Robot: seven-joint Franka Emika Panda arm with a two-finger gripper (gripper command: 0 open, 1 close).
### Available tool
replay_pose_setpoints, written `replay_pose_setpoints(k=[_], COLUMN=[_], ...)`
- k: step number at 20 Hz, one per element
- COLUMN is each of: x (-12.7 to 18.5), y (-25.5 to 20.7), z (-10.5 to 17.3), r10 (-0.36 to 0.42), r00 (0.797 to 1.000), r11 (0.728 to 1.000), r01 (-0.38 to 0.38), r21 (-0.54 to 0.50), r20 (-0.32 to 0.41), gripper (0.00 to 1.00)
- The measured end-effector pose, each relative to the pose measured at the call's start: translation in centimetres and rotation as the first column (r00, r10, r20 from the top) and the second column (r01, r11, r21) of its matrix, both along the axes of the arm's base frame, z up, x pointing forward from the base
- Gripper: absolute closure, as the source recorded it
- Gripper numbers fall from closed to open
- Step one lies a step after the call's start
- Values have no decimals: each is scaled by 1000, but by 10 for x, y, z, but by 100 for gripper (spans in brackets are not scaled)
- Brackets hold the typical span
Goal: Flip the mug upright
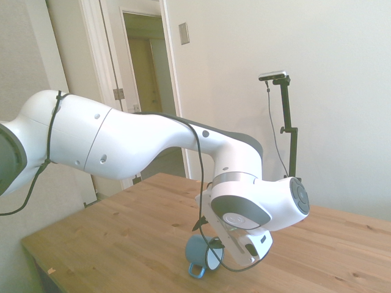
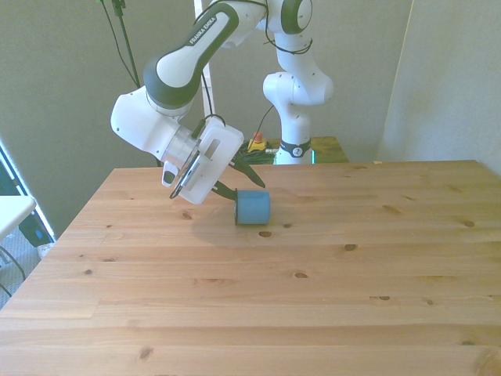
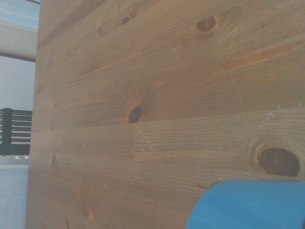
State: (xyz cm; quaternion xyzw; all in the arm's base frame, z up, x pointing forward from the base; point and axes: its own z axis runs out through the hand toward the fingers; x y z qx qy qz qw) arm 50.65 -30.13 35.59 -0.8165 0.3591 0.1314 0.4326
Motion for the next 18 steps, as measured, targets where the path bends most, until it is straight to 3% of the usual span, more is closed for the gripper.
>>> replay_pose_setpoints(k=[14,18], x=[11,14], y=[11,19], z=[4,22], r10=[9,20], r00=[1000,1000], r11=[1000,997], r01=[-9,-20], r21=[-11,-69], r20=[-26,-5], gripper=[100,100])
